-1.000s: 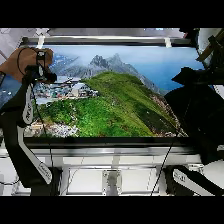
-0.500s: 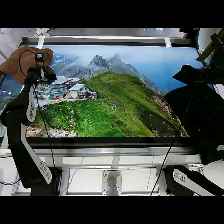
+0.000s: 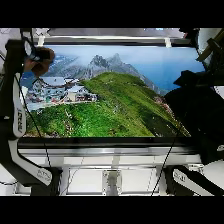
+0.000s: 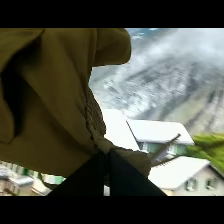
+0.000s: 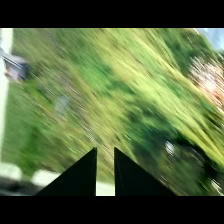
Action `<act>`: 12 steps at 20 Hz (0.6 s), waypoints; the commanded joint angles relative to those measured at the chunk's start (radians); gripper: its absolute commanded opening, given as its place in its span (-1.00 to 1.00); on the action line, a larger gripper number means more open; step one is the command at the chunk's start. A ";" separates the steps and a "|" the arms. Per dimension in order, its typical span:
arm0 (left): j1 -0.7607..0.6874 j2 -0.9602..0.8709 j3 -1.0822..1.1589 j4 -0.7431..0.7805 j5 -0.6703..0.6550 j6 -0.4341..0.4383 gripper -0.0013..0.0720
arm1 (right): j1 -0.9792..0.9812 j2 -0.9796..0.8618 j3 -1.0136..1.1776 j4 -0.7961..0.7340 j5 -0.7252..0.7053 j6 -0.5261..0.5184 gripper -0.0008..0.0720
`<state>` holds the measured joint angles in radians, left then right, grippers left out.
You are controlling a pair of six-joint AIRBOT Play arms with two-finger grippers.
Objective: Fold the clothes and pants, and hang the long-sleeved shirts on hangers.
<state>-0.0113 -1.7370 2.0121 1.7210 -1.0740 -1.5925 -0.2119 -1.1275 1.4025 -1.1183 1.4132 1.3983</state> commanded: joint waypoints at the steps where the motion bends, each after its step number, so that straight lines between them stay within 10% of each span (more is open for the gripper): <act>1: -0.163 0.135 -0.003 -0.202 -0.238 0.029 -0.95 | 0.000 0.001 0.000 -0.153 0.137 -0.068 -0.61; 12: -1.047 -0.039 -0.144 -0.317 -0.137 -0.006 -0.94 | 0.000 -0.002 0.000 -0.242 0.077 -0.084 -0.61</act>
<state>-0.8574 -1.6913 1.8954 1.4250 -1.2869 -1.5906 -0.2119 -1.1282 1.4021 -1.3487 1.5093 1.3170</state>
